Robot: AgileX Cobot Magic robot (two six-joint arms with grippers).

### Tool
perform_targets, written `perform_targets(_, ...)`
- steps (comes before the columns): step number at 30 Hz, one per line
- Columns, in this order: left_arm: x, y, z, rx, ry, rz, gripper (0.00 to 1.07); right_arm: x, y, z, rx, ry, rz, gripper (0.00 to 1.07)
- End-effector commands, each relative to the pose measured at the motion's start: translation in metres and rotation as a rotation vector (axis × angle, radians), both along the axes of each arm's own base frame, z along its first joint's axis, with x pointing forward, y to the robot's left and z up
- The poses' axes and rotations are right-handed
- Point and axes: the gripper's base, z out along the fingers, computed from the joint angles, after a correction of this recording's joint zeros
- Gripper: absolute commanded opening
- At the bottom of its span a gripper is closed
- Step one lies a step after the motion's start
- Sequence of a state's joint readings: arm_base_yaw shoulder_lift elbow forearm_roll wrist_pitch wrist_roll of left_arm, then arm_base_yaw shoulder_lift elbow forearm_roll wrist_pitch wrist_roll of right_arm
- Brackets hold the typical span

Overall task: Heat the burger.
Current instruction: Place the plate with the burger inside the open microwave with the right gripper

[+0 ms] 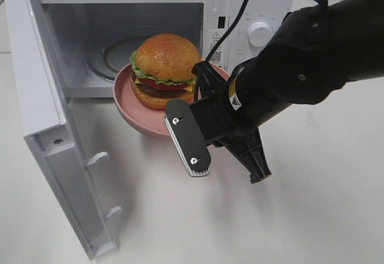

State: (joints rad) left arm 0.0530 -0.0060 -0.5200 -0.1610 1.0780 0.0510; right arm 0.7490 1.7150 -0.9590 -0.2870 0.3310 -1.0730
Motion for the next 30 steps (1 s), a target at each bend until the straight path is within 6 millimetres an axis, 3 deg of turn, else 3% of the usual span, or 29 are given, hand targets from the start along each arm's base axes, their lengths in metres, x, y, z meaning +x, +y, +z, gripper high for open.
perform_targets(1,-0.002,-0.001,0.000,-0.006,-0.021,0.000,0.98,0.012,0.012,0.008,0.055,-0.057,0.009,0.00)
perform_targets(30,-0.002,-0.001,0.000,-0.006,-0.021,0.000,0.98,0.067,0.060,0.007,0.064,-0.081,-0.024,0.00)
